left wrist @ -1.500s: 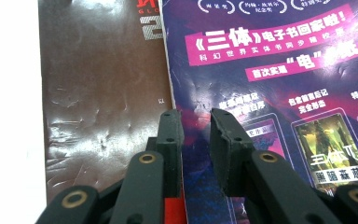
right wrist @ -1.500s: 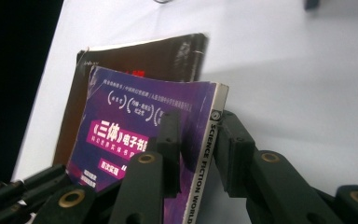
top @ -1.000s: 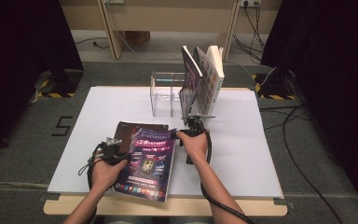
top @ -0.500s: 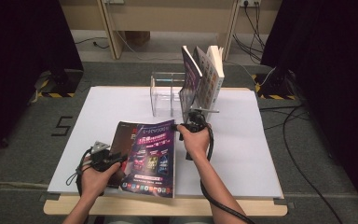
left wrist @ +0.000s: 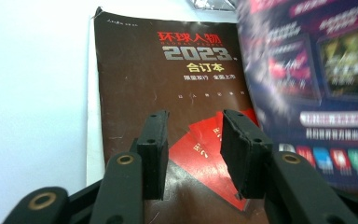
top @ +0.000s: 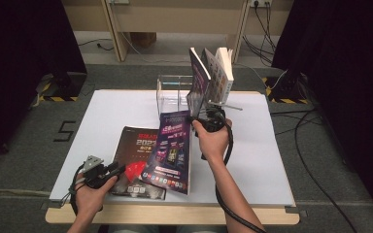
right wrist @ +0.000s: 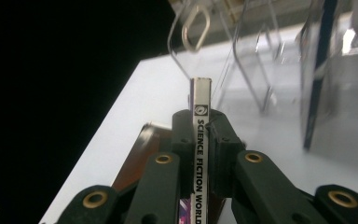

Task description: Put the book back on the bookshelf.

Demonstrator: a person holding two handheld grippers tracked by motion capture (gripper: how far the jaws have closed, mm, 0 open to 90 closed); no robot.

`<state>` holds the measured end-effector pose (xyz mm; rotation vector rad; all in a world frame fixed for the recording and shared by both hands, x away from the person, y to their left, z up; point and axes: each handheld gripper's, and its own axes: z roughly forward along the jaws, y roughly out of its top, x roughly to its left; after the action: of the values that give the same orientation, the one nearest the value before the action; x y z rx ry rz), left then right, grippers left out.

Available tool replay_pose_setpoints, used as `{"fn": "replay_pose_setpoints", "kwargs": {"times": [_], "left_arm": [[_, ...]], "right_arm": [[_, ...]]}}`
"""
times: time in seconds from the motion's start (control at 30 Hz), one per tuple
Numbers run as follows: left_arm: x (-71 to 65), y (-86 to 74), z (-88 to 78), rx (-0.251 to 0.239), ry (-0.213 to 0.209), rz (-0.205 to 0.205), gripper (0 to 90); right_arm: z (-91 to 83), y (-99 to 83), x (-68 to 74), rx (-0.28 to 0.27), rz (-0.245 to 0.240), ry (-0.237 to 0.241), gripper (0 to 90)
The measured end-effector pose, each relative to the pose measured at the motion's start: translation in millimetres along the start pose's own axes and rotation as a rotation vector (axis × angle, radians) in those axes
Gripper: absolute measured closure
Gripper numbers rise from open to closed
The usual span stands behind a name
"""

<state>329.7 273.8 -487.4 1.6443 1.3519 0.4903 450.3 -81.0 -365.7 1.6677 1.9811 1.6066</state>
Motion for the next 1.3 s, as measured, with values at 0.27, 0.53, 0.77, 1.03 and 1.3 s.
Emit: {"fn": "replay_pose_setpoints", "kwargs": {"times": [0.27, 0.53, 0.77, 1.03, 1.3], "left_arm": [[-2.3, -2.0, -0.1, -0.006, -0.009, 0.014, 60.9], [-4.3, -2.5, 0.2, -0.009, -0.014, 0.027, 61.4], [-4.7, -2.9, 0.9, -0.015, -0.018, 0.03, 62.0], [-6.5, -4.2, 0.9, -0.017, -0.029, 0.036, 62.8], [-6.2, -4.1, 1.3, -0.019, -0.03, 0.041, 63.1]], "right_arm": [[-21.3, 22.9, 8.9, -0.101, -0.047, -0.033, 83.6], [-37.1, 44.3, 15.6, -0.196, -0.071, -0.064, 83.6], [-39.2, 67.0, 24.7, -0.26, -0.096, -0.073, 83.6], [-28.9, 84.9, 27.4, -0.323, -0.103, -0.119, 83.5], [-18.4, 103.8, 26.9, -0.355, -0.104, -0.131, 83.6]]}}
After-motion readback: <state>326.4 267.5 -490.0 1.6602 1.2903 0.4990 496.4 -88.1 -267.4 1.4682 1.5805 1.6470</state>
